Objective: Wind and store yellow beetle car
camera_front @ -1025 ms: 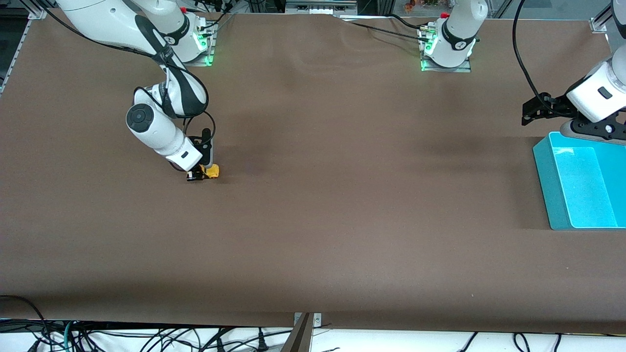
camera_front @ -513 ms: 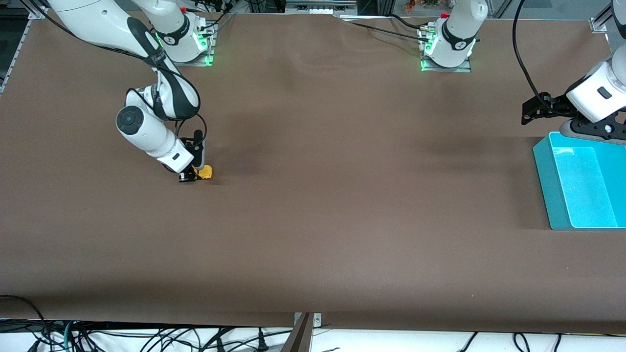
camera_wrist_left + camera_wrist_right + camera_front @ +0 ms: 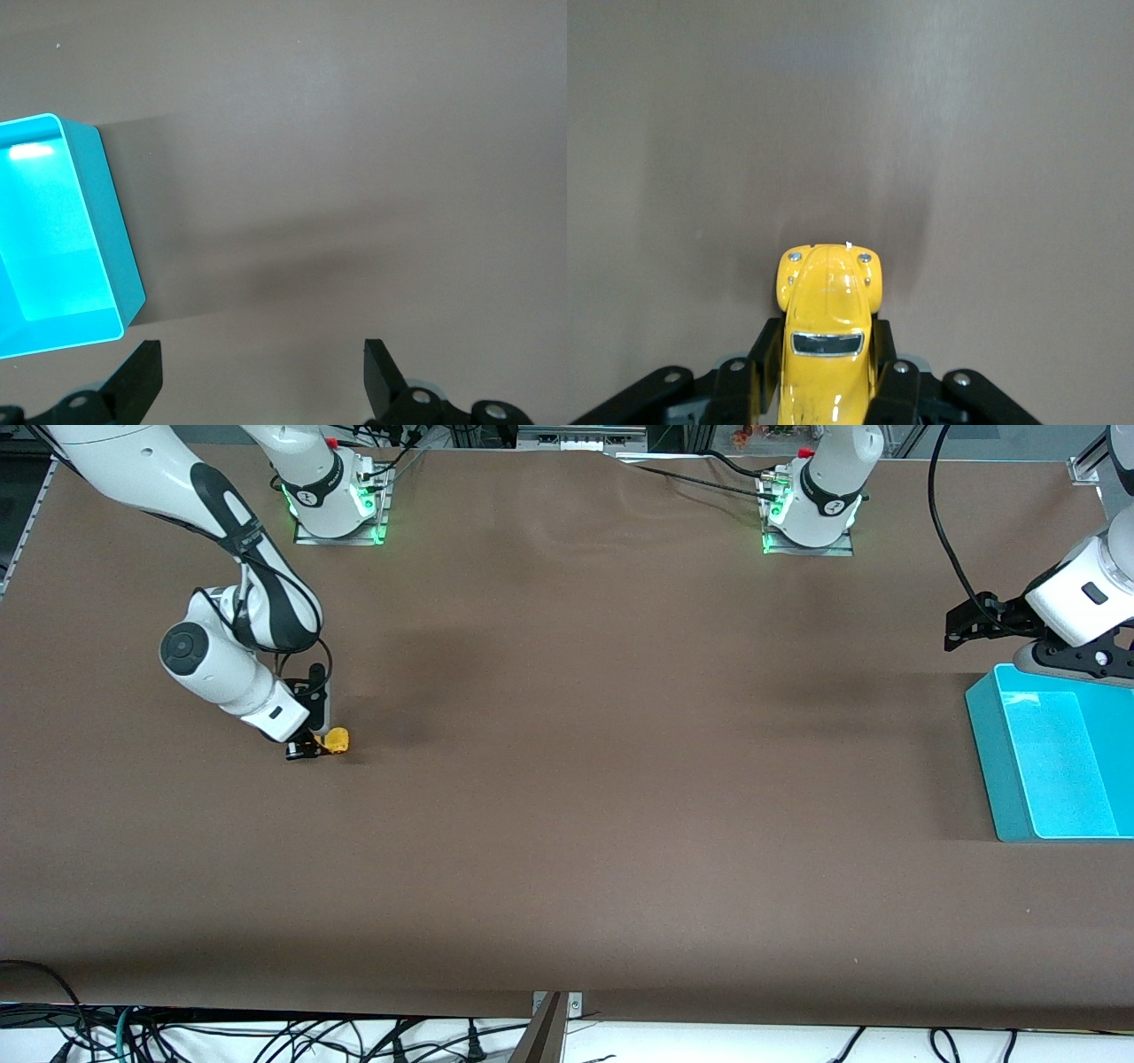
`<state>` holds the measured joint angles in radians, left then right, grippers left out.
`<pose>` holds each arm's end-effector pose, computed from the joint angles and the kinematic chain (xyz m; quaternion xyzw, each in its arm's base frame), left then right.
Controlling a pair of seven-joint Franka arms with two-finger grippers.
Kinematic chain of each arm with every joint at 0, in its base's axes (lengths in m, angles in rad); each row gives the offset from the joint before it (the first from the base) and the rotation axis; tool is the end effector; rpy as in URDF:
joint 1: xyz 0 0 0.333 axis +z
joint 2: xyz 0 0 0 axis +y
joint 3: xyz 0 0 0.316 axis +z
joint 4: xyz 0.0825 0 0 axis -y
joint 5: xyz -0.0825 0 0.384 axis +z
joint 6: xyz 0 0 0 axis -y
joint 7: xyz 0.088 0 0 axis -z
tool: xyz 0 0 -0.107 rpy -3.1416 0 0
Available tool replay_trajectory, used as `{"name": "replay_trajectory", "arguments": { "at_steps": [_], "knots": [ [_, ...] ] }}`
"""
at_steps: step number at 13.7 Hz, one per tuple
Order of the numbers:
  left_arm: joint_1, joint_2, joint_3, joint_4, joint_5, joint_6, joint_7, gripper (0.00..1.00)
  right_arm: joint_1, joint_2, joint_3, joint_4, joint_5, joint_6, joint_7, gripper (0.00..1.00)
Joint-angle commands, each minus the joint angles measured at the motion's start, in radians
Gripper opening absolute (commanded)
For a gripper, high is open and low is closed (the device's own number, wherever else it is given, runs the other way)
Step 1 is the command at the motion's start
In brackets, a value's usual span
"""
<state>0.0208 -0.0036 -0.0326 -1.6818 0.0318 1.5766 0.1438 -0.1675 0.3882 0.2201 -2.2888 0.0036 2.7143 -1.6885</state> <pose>0.5487 -0.0031 0.5748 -0.9955 0.0785 0.0517 0.0125 0.5342 0.0314 0.1893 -0.6517 -0.7570 -0.0464 0.0118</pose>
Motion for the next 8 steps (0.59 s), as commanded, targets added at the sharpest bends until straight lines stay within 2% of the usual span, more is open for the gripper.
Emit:
{"name": "replay_trajectory", "arguments": {
  "at_steps": [1,8],
  "knots": [
    [-0.001,0.016,-0.003,0.034,0.002,-0.026,0.005,1.0,-0.082,0.035,0.01,0.005,0.007,-0.036,-0.08,0.13],
    [0.002,0.016,-0.003,0.034,0.002,-0.026,0.007,1.0,-0.216,0.046,0.008,0.005,0.007,-0.051,-0.224,0.14]
  ]
}}
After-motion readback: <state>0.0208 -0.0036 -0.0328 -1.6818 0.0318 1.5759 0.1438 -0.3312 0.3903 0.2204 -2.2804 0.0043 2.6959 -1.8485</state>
